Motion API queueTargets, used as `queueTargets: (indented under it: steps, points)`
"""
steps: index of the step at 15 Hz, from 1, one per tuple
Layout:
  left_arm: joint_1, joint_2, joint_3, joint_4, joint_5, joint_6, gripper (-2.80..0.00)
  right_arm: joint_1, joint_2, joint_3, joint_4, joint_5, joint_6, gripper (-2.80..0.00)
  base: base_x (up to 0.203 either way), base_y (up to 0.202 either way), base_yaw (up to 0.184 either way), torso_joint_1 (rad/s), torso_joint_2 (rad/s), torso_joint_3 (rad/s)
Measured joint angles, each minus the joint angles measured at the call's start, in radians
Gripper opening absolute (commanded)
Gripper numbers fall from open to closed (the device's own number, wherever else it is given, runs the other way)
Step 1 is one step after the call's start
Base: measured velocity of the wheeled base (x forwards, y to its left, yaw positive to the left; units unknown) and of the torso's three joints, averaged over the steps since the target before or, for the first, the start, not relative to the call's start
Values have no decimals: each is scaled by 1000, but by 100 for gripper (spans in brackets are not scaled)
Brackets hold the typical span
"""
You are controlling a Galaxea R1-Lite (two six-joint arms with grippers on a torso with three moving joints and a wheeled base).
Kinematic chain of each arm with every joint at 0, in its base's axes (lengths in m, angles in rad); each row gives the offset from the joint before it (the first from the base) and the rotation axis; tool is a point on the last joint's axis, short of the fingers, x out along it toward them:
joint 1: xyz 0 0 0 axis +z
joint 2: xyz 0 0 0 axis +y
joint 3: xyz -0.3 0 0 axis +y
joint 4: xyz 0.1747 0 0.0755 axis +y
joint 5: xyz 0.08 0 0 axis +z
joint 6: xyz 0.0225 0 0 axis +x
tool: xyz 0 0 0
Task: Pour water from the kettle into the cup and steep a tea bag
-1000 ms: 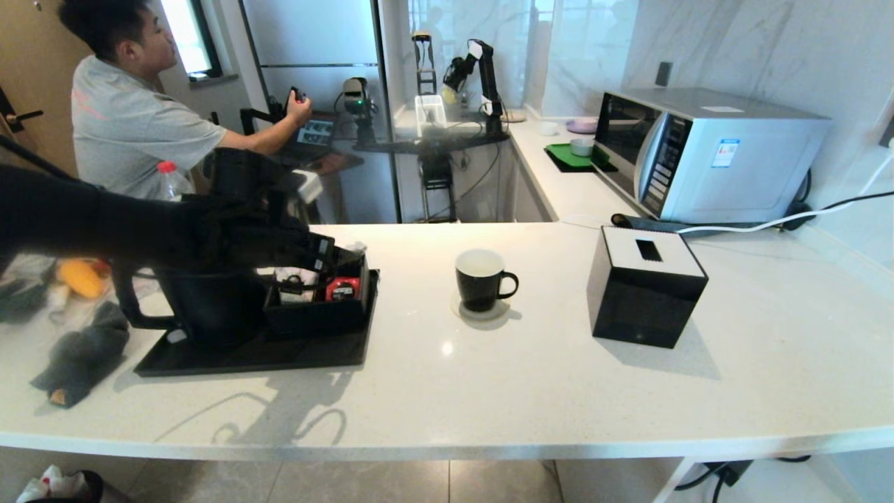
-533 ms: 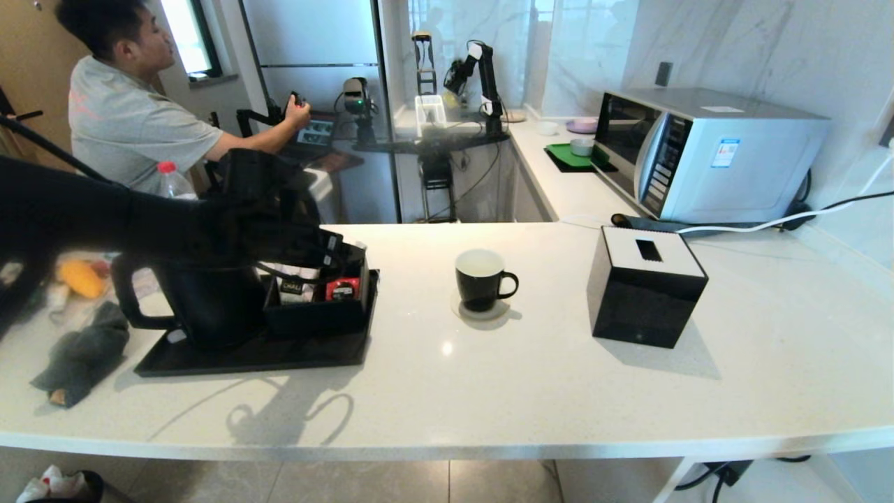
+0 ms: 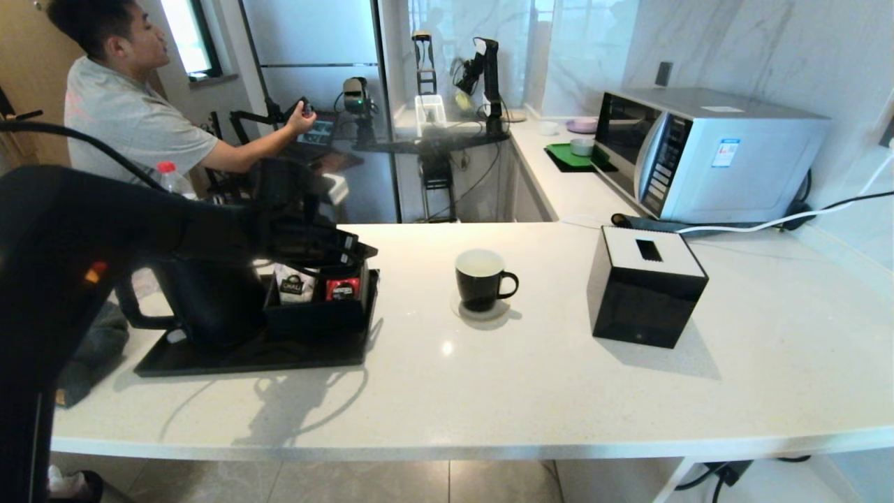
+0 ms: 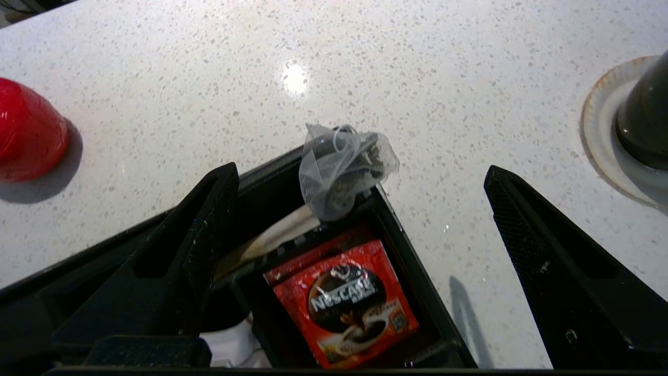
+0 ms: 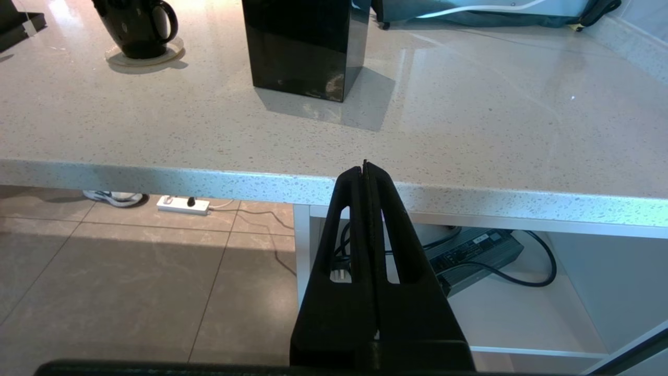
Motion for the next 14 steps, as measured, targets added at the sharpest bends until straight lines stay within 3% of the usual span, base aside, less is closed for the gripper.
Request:
queueTargets:
  steps: [5, 14]
  points:
    - [-1, 61, -18, -121, 18, 16, 0, 0, 0, 0, 0, 0, 0, -280, 0, 0, 0, 0, 0, 0]
    - [2, 106, -34, -126, 21, 20, 0, 0, 0, 0, 0, 0, 0, -280, 0, 0, 0, 0, 0, 0]
